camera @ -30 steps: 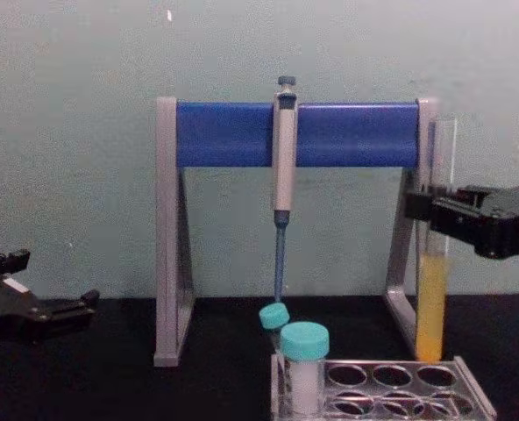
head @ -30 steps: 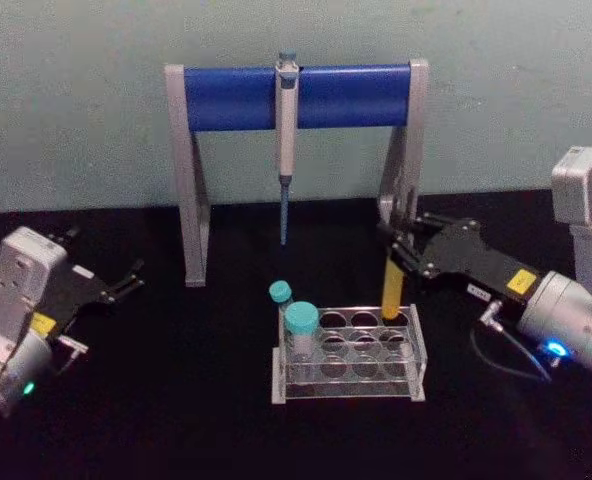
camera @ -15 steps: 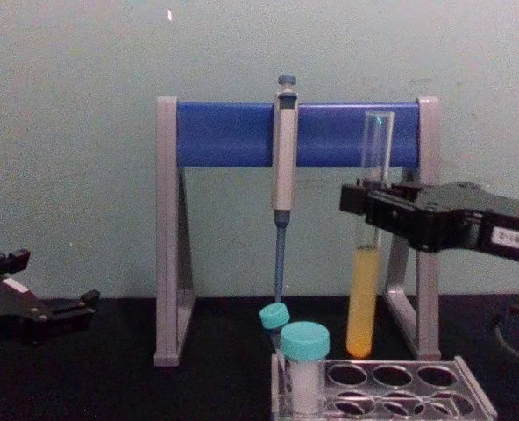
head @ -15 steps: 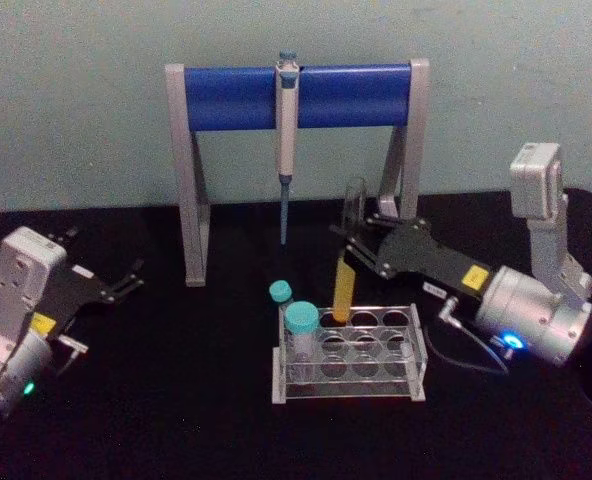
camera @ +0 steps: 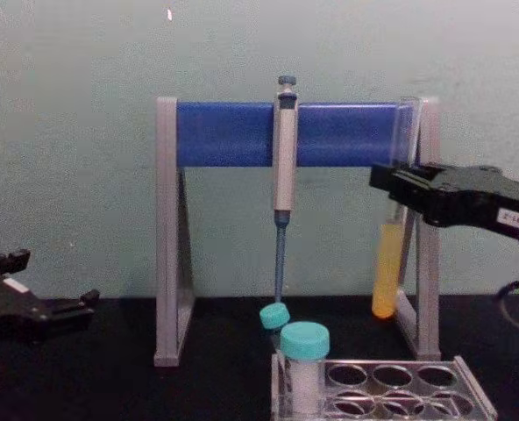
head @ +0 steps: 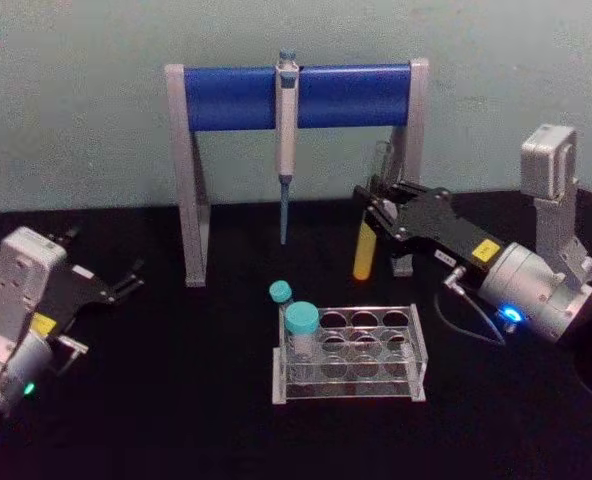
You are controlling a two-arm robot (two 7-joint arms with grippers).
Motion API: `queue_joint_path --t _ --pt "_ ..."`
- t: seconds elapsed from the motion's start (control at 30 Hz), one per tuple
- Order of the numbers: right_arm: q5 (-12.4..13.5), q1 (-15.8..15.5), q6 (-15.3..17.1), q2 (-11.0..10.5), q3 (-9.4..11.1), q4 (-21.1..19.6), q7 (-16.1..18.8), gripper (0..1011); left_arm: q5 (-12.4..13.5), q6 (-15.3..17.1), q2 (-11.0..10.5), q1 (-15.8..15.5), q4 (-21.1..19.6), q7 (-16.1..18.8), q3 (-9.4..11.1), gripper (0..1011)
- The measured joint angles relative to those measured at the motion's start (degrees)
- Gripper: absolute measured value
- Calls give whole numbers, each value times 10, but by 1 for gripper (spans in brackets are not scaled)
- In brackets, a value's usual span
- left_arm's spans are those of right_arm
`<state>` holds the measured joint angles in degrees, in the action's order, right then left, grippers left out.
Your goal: Pick up the test tube from the test tube rack, shake it, then place it back into the test tube rack.
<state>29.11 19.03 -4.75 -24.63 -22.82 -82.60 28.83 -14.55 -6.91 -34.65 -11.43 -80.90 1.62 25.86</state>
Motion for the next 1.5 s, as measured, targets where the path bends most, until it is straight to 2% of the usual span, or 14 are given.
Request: queue_joint_path --t 0.5,0.7,1.0,1.13,1.27,1.37,1.5 --pt "-9 -14 4 -2 17 -11 -5 223 0 0 0 0 0 0 0 1010" --pt "-14 -31 12 -14 29 -33 -17 223 0 0 0 0 0 0 0 1010" --pt "-11 -77 44 -45 41 -94 -20 223 0 0 0 0 0 0 0 1010" --pt "1 -88 59 -53 33 -115 -4 223 0 0 0 0 0 0 0 1010" --pt "8 -83 61 -52 23 -115 8 223 0 0 0 0 0 0 0 1010" --pt "13 -71 59 -45 11 -104 18 223 0 0 0 0 0 0 0 1009" --pt "14 -43 42 -27 -5 -71 30 223 0 0 0 0 0 0 0 1010"
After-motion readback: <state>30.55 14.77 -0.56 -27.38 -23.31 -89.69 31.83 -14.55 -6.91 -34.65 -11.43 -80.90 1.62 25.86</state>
